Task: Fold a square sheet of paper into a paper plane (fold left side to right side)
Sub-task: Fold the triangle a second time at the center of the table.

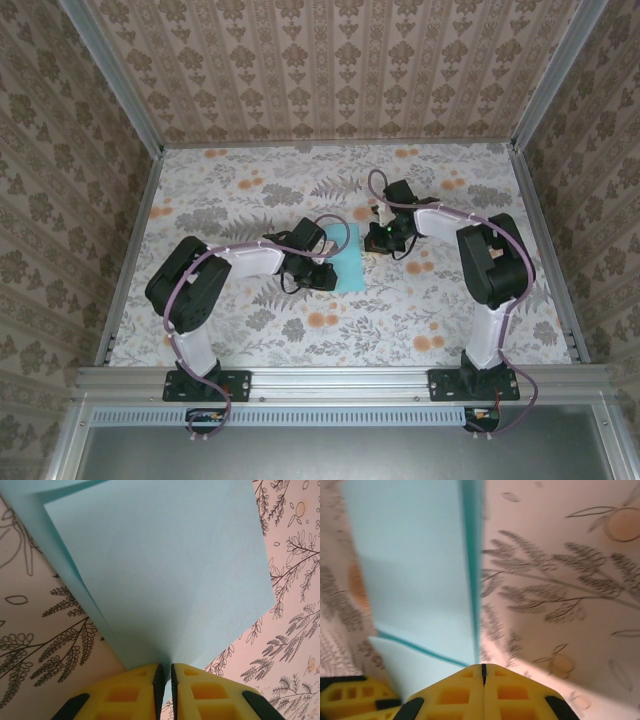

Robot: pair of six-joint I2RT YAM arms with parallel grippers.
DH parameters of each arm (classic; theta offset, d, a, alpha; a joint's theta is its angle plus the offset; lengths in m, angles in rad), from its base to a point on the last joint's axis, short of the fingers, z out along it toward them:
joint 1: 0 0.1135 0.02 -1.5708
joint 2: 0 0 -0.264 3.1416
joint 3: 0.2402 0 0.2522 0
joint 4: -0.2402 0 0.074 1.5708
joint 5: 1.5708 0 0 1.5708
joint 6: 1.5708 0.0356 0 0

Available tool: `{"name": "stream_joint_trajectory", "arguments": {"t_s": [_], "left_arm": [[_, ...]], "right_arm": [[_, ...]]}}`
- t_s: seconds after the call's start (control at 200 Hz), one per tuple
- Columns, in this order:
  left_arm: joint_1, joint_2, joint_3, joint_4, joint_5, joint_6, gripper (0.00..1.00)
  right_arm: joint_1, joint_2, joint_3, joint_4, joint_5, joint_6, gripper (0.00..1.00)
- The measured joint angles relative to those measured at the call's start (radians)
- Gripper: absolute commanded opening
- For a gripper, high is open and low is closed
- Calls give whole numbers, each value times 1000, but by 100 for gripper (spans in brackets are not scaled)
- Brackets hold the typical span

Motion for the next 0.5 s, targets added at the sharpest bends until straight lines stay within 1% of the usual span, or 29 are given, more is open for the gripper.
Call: {"name": "stream_joint_trajectory", "arguments": {"t_s": [0.11,0.255,0.5], "left_arm": [[-1,0,1,-2,-1,2,17],[-2,0,3,-4,-4,2,17],[-5,0,19,-26,-8,2,18]], "right_arm": [[49,-44,-23,27,-26,31,1],[100,-30,-41,51,-51,61,1],[106,54,-40,64,-56,81,1]]}}
